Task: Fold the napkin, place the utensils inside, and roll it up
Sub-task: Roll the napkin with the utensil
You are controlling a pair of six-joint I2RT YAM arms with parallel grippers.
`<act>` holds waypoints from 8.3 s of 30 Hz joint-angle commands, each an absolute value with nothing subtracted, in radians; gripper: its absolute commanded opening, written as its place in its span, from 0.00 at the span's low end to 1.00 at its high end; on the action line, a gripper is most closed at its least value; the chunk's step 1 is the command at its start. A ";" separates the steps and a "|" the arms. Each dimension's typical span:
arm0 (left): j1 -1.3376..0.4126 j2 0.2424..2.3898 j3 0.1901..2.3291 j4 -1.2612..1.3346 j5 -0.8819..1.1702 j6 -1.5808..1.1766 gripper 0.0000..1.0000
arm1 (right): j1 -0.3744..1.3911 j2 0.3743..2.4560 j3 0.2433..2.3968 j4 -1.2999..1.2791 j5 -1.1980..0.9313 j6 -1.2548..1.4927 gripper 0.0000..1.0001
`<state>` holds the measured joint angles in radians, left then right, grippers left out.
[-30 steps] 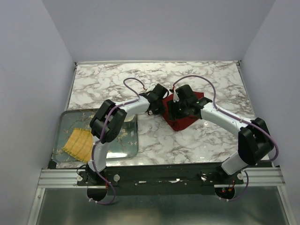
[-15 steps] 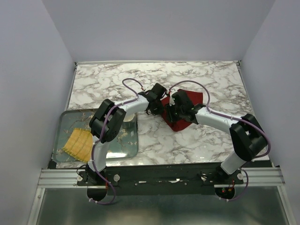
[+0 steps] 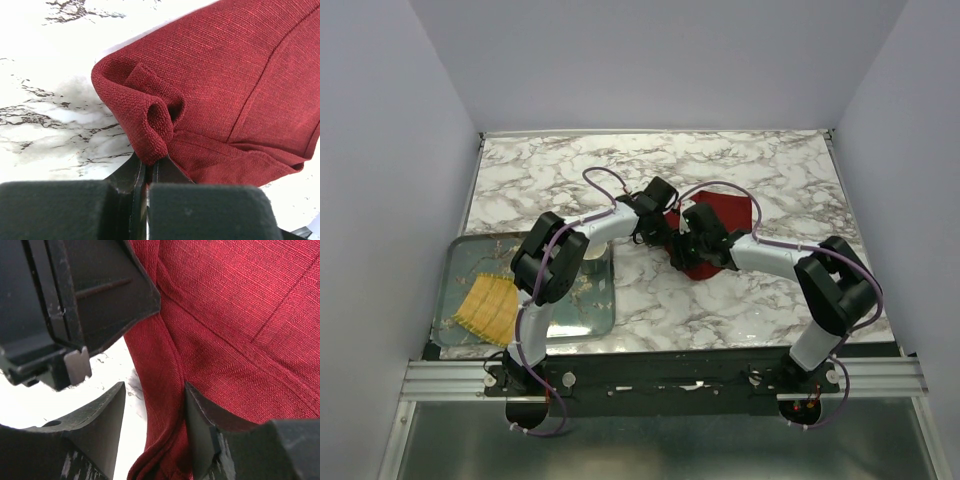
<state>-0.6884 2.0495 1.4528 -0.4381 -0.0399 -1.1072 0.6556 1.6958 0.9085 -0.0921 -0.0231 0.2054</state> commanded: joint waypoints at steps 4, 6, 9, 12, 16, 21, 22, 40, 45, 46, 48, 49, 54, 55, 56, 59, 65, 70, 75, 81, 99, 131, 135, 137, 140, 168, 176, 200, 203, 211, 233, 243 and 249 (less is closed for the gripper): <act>-0.684 1.974 1.417 -0.437 0.060 -1.124 0.00 | 0.666 1.775 0.856 -0.074 0.051 0.255 0.56; -0.680 1.964 1.396 -0.430 0.072 -1.127 0.00 | 0.664 1.781 0.853 -0.072 0.084 0.275 0.51; -0.670 1.957 1.371 -0.416 0.083 -1.128 0.00 | 0.664 1.799 0.854 -0.072 0.092 0.282 0.38; -0.660 1.967 1.370 -0.417 0.087 -1.112 0.00 | 0.664 1.807 0.853 -0.072 0.075 0.273 0.25; -0.643 1.989 1.394 -0.440 0.077 -1.057 0.00 | 0.664 1.798 0.845 -0.066 -0.020 0.239 0.04; -0.637 2.020 1.451 -0.436 0.032 -0.905 0.00 | 0.621 1.836 0.884 -0.084 -0.386 0.242 0.01; -0.637 2.020 1.454 -0.434 0.019 -0.888 0.05 | 0.589 1.848 0.890 -0.083 -0.443 0.255 0.01; -0.683 1.806 1.315 -0.422 -0.129 -0.780 0.93 | 0.379 2.043 0.968 -0.035 -0.976 0.451 0.01; -0.689 1.787 1.221 -0.361 -0.081 -0.844 0.86 | 0.368 2.068 0.980 -0.035 -0.988 0.465 0.00; -0.693 1.790 1.220 -0.360 -0.075 -0.848 0.86 | 0.365 2.069 0.982 -0.035 -0.988 0.465 0.01; -0.701 1.770 1.192 -0.338 -0.078 -0.850 0.71 | 0.365 2.071 0.983 -0.037 -0.977 0.468 0.01; -0.713 1.757 1.178 -0.304 -0.089 -0.847 0.62 | 0.365 2.074 0.988 -0.037 -0.977 0.468 0.01; -0.719 1.690 1.082 -0.158 -0.025 -0.833 0.45 | 0.364 2.079 1.008 -0.052 -0.968 0.459 0.00; -0.719 1.697 1.086 -0.150 -0.012 -0.825 0.40 | 0.365 2.080 1.011 -0.070 -0.965 0.453 0.01; -0.718 1.713 1.106 -0.156 -0.005 -0.824 0.32 | 0.364 2.080 1.023 -0.086 -0.957 0.433 0.00; -0.718 1.721 1.115 -0.144 0.000 -0.825 0.14 | 0.365 2.080 1.037 -0.121 -0.943 0.416 0.01; -0.704 1.776 1.132 -0.127 0.054 -0.841 0.07 | 0.365 2.077 1.066 -0.163 -0.927 0.400 0.01; -0.678 1.812 1.103 -0.091 0.041 -0.825 0.04 | 0.364 2.063 1.074 -0.190 -0.916 0.385 0.01; -0.652 1.870 1.075 -0.084 0.014 -0.796 0.02 | 0.365 2.065 1.109 -0.267 -0.893 0.339 0.04; -0.634 1.914 1.063 -0.078 -0.017 -0.769 0.01 | 0.362 2.040 1.238 -0.440 -0.813 0.233 0.14; -0.632 1.965 1.052 -0.068 0.000 -0.779 0.00 | 0.478 1.612 1.123 -0.576 -0.371 0.146 0.59; -0.621 2.016 1.097 -0.115 0.061 -0.756 0.00 | 0.623 1.595 1.210 -0.664 0.120 0.147 0.58; -0.617 2.022 1.097 -0.107 0.078 -0.764 0.00 | 0.664 1.545 1.168 -0.548 0.065 0.112 0.59; -0.612 2.026 1.098 -0.098 0.100 -0.769 0.00 | 0.684 1.540 1.131 -0.508 0.052 0.091 0.59; -0.606 2.031 1.098 -0.100 0.110 -0.769 0.00 | 0.696 1.568 1.091 -0.424 0.008 0.063 0.51; -0.575 2.046 1.106 -0.098 0.153 -0.761 0.00 | 0.769 1.746 1.163 -0.423 0.175 0.051 0.56; -0.574 2.049 1.112 -0.100 0.155 -0.764 0.00 | 0.769 1.752 1.181 -0.440 0.189 0.038 0.61; -0.560 2.042 1.123 -0.120 0.193 -0.747 0.00 | 0.706 1.922 1.161 -0.426 0.155 0.112 0.47; -0.557 2.033 1.134 -0.130 0.198 -0.738 0.00 | 0.678 1.921 1.149 -0.425 0.100 0.124 0.36; -0.555 1.991 1.230 -0.227 0.166 -0.670 0.06 | 0.600 1.917 1.157 -0.436 -0.215 0.129 0.16; -0.592 1.779 1.195 -0.316 0.106 -0.778 0.86 | 0.361 2.126 1.196 -0.396 -0.870 0.219 0.11; -0.598 1.891 1.236 -0.285 0.072 -0.946 0.78 | 0.348 2.141 1.206 -0.399 -0.845 0.195 0.11; -0.597 1.910 1.243 -0.270 0.034 -0.983 0.63 | 0.347 2.141 1.206 -0.405 -0.819 0.180 0.11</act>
<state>-0.5961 1.8874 1.2175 -0.2951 0.1032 -0.9379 0.3367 2.0819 1.2259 -0.3347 -0.9264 0.2344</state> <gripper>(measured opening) 0.748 0.188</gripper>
